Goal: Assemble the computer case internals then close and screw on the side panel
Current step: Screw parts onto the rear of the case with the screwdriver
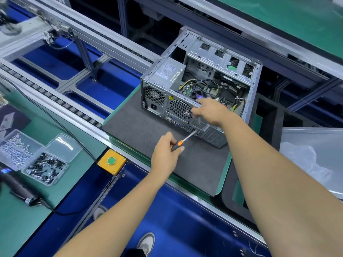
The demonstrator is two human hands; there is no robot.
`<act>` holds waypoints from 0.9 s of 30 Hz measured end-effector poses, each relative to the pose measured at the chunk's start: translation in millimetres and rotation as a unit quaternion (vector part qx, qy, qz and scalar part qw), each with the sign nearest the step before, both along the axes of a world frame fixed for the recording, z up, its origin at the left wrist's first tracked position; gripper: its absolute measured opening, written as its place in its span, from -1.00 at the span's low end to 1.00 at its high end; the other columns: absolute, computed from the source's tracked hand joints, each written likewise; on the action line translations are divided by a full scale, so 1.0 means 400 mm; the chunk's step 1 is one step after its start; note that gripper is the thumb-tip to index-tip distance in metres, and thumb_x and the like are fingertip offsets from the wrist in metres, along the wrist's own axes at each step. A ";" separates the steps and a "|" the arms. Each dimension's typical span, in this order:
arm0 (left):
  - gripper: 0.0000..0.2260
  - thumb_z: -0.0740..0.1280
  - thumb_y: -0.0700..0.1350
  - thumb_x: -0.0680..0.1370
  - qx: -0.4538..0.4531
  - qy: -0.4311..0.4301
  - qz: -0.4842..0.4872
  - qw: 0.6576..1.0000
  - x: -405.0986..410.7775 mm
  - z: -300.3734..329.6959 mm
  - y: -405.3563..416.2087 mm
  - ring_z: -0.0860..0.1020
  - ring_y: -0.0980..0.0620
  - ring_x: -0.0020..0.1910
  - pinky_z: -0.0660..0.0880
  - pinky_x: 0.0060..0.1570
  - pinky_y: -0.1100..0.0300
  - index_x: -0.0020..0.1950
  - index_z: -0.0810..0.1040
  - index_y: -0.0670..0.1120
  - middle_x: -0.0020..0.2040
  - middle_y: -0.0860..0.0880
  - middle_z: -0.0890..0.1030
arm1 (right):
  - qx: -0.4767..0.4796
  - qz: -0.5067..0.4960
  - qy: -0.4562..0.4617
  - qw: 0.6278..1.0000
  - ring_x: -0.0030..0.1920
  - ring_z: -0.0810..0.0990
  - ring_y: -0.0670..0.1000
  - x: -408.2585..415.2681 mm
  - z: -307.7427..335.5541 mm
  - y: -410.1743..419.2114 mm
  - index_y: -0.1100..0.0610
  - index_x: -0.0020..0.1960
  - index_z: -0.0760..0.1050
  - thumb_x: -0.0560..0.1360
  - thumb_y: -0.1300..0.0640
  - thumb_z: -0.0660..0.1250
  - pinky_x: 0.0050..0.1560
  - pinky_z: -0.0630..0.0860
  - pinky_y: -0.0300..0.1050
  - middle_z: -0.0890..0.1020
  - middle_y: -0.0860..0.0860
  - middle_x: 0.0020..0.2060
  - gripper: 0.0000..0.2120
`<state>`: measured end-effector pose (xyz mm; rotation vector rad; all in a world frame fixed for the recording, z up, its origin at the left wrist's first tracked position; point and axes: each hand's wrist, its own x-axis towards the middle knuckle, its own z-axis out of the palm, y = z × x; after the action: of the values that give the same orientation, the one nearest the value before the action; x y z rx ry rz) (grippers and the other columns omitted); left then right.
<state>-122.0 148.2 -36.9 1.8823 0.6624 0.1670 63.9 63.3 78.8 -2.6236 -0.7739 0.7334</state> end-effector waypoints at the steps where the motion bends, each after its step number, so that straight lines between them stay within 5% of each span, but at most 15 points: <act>1: -0.68 0.50 -0.09 0.52 -0.001 0.003 -0.010 1.000 -0.022 -0.015 0.009 0.42 0.13 -0.28 0.29 -0.28 0.13 -0.17 0.33 0.01 -0.18 0.05 0.49 | -0.002 0.006 -0.005 1.000 0.04 0.44 0.10 0.001 -0.001 0.000 0.02 -0.28 0.50 0.48 0.10 0.34 -0.23 0.28 -0.07 0.50 -0.13 -0.04 -0.84; 3: -0.72 0.50 -0.03 0.53 -0.032 0.002 -0.011 0.999 -0.056 -0.036 0.025 0.42 0.08 -0.25 0.31 -0.27 0.18 -0.14 0.39 0.00 -0.18 0.01 0.50 | -0.009 0.010 -0.018 1.000 0.10 0.48 0.14 0.003 -0.004 0.001 0.12 -0.20 0.57 0.47 0.11 0.33 -0.13 0.36 -0.03 0.53 0.01 0.32 -0.88; 5: -0.82 0.44 0.11 0.55 -0.045 0.000 -0.006 0.999 -0.070 -0.038 0.030 0.44 0.15 -0.25 0.32 -0.27 0.22 -0.08 0.47 0.11 -0.20 0.09 0.50 | -0.015 0.007 -0.022 1.000 0.12 0.50 0.14 0.002 -0.008 0.004 0.10 -0.15 0.52 0.46 0.08 0.33 -0.11 0.38 -0.05 0.44 0.05 0.46 -0.91; 8: -0.85 0.24 0.28 0.60 0.026 0.027 -0.019 0.999 -0.067 -0.038 0.015 0.53 0.19 -0.19 0.36 -0.28 0.16 0.03 0.47 0.25 -0.21 0.13 0.54 | -0.021 0.008 -0.019 1.000 0.01 0.52 0.07 0.007 -0.010 0.004 0.05 -0.12 0.47 0.45 0.06 0.33 -0.19 0.33 -0.07 0.44 0.08 0.46 -0.92; 12: -0.80 0.06 0.23 0.67 0.048 0.031 -0.032 0.998 -0.054 -0.047 0.010 0.57 0.14 -0.29 0.50 -0.25 0.11 0.18 0.44 0.35 -0.32 0.07 0.59 | -0.016 0.001 -0.015 1.000 0.07 0.51 0.11 0.003 -0.010 0.004 0.06 -0.09 0.47 0.45 0.06 0.33 -0.12 0.36 -0.05 0.44 0.06 0.46 -0.91; 16: -0.79 0.09 0.14 0.68 -0.004 0.017 -0.066 0.998 -0.021 -0.047 0.002 0.58 0.09 -0.29 0.54 -0.19 0.07 0.23 0.47 0.34 -0.34 0.03 0.59 | -0.004 -0.013 0.006 1.000 -0.08 0.47 0.09 -0.006 0.001 0.001 -0.01 -0.23 0.41 0.43 0.08 0.34 -0.27 0.29 -0.07 0.46 -0.12 -0.15 -0.88; 18: -0.77 0.09 0.12 0.68 -0.017 0.017 -0.069 0.997 -0.007 -0.050 -0.001 0.56 0.14 -0.31 0.50 -0.25 0.10 0.24 0.48 0.33 -0.34 0.06 0.59 | 0.011 -0.023 0.027 0.999 -0.15 0.44 0.07 -0.009 0.007 0.000 -0.05 -0.28 0.37 0.44 0.10 0.35 -0.28 0.29 -0.07 0.36 -0.16 -0.24 -0.81; 20: -0.76 0.08 0.12 0.68 -0.013 0.020 -0.064 0.998 0.003 -0.055 -0.002 0.56 0.17 -0.31 0.43 -0.28 0.15 0.24 0.48 0.33 -0.34 0.09 0.60 | 0.026 -0.031 0.045 0.998 -0.19 0.44 0.09 -0.008 0.008 -0.002 0.09 -0.22 0.49 0.45 0.13 0.36 -0.28 0.30 -0.07 0.52 0.02 -0.15 -0.91; 23: -0.76 0.08 0.13 0.67 -0.012 0.026 -0.055 0.998 0.012 -0.060 -0.005 0.56 0.19 -0.30 0.38 -0.29 0.17 0.22 0.49 0.34 -0.35 0.12 0.60 | 0.010 -0.008 0.042 0.999 -0.25 0.40 0.07 -0.008 0.014 0.002 0.32 0.05 0.58 0.49 0.17 0.34 -0.30 0.27 -0.08 0.55 0.30 0.14 -0.77; 27: -0.75 0.07 0.16 0.66 -0.021 0.026 -0.049 0.998 0.018 -0.063 -0.003 0.55 0.20 -0.32 0.41 -0.28 0.16 0.22 0.49 0.38 -0.37 0.12 0.59 | 0.012 -0.010 0.039 0.999 -0.26 0.43 0.02 -0.012 0.021 0.004 0.30 0.20 0.56 0.48 0.17 0.34 -0.30 0.31 -0.08 0.49 0.12 0.09 -0.66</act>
<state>-114.7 147.0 -62.3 1.8800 0.6028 0.0407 59.2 64.9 87.3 -2.5621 -0.7295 0.8101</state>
